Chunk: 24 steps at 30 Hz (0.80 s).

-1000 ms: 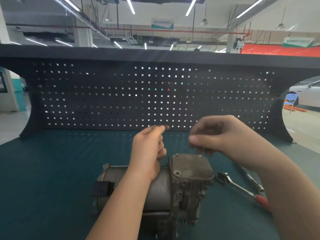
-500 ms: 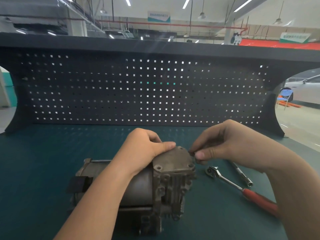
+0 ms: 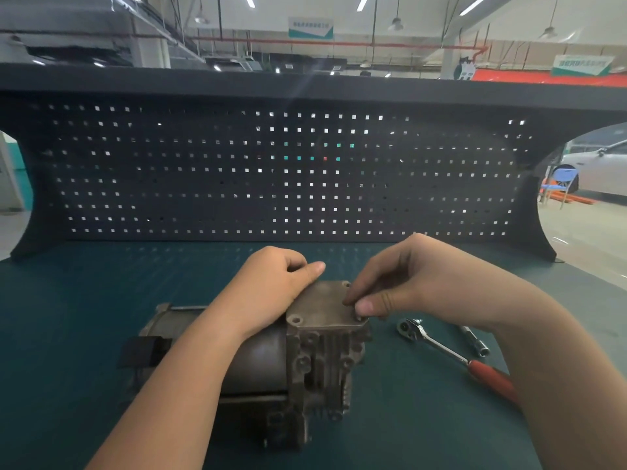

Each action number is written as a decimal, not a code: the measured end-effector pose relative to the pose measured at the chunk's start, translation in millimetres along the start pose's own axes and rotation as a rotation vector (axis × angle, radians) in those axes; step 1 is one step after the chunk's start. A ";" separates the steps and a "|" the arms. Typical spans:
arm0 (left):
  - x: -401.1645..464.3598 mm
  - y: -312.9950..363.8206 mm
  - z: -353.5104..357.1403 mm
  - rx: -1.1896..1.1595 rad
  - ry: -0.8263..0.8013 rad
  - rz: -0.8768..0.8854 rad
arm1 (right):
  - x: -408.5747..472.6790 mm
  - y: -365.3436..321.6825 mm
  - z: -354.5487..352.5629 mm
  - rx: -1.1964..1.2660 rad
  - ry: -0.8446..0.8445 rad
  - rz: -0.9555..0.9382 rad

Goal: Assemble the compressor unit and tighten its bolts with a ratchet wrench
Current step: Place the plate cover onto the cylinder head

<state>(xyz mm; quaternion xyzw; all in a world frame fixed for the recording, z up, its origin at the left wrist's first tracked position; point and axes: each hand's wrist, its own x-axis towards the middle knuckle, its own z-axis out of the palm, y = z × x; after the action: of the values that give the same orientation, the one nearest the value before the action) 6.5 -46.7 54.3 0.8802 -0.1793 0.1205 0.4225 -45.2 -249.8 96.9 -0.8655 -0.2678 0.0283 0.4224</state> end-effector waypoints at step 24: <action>30.5 10.5 -8.7 -0.175 -0.243 -0.473 | 0.0 -3.4 1.1 -0.100 0.011 -0.017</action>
<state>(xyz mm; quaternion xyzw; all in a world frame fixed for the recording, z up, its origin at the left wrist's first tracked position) 29.2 -52.5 78.1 0.8657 -0.0280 -0.1040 0.4889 -46.9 -247.3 98.7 -0.8833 -0.2739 0.0064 0.3805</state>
